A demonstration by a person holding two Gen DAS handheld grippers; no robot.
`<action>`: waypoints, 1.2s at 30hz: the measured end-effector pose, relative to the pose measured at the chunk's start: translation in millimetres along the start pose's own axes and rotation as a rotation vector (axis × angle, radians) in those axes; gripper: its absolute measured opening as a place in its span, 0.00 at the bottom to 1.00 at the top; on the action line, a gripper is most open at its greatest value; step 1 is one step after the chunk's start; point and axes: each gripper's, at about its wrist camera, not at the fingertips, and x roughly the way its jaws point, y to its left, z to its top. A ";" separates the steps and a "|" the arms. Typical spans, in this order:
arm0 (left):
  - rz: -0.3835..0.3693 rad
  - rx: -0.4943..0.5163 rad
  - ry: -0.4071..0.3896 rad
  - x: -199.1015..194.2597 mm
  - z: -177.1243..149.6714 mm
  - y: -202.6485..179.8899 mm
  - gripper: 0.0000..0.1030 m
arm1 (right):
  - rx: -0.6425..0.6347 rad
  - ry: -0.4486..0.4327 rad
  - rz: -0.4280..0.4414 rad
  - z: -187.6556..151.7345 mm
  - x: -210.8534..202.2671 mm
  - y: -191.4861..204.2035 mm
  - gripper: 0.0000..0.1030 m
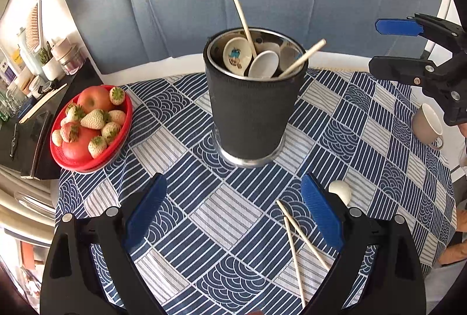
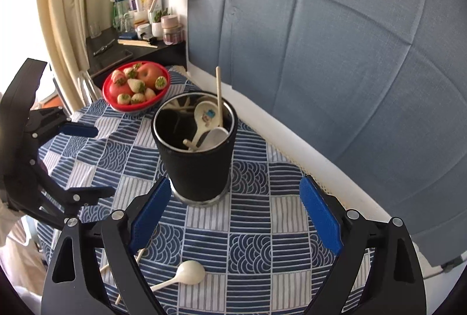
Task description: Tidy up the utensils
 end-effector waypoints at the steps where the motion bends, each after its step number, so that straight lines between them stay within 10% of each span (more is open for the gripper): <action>1: -0.001 0.006 0.009 -0.2 -5.5 -1.4 0.89 | -0.004 0.012 0.009 -3.8 2.7 2.6 0.83; 36: 0.027 -0.046 0.292 26.2 -152.8 -38.0 0.89 | -0.200 0.367 0.217 -90.0 91.9 102.7 0.83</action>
